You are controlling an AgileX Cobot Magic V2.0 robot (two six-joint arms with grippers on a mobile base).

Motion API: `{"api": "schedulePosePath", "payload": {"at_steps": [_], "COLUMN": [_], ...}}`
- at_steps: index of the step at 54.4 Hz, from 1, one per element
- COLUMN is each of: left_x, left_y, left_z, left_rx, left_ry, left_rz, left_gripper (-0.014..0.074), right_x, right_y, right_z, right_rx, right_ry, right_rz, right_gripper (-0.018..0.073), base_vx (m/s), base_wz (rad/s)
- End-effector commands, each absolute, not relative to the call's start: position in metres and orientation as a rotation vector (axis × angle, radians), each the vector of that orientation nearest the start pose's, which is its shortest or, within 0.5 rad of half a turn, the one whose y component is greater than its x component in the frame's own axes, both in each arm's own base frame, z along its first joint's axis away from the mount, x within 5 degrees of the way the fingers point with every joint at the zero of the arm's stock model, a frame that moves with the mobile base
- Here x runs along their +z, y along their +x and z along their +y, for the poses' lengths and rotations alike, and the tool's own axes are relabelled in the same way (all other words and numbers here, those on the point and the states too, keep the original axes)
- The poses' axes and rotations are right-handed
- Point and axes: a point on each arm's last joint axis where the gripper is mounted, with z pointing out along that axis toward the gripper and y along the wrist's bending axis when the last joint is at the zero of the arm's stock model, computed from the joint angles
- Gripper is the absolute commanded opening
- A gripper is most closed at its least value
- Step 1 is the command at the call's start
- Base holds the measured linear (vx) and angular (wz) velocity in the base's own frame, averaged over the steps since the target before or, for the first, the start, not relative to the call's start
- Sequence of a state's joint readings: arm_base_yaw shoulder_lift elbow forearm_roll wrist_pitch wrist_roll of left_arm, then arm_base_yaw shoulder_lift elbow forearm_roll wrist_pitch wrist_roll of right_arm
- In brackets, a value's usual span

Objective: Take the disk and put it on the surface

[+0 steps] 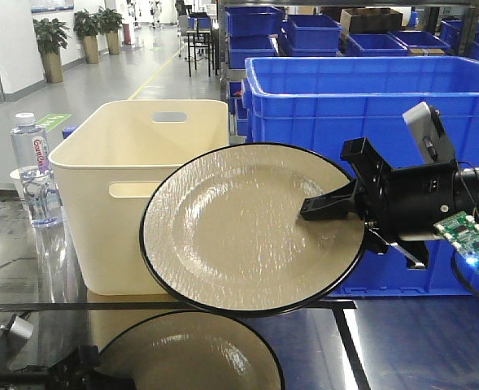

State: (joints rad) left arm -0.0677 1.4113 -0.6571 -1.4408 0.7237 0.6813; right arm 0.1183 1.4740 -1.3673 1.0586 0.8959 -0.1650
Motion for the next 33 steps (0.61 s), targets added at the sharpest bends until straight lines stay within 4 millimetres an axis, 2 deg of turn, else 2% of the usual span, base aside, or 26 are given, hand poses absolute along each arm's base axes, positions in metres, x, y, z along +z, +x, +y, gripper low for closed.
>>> {"api": "schedulePosePath", "payload": {"at_steps": [1, 7, 21, 33], "left_x": [0.243, 0.251, 0.284, 0.313], "left_y": [0.248, 0.245, 0.230, 0.207], "left_z": [-0.075, -0.068, -0.050, -0.039], "left_rx": [-1.269, -1.235, -1.126, -0.989], "left_ry": [-0.385, -0.368, -0.357, -0.287], "left_rz": [2.322, 2.292, 2.136, 2.015], "left_gripper": [0.0463, 0.0463, 0.0463, 0.0463], "right_x": [0.422, 0.422, 0.422, 0.422], "right_y": [0.300, 0.300, 0.300, 0.300], "right_z": [0.099, 0.099, 0.099, 0.100], "right_rx": [1.345, 1.345, 1.344, 1.345], "right_ry": [0.168, 0.168, 0.169, 0.166], "right_rz": [2.073, 2.074, 2.072, 2.074], "right_gripper": [-0.0005, -0.0005, -0.0005, -0.0005], "base_vx": [0.00, 0.00, 0.00, 0.00], "base_wz": [0.00, 0.00, 0.00, 0.00]}}
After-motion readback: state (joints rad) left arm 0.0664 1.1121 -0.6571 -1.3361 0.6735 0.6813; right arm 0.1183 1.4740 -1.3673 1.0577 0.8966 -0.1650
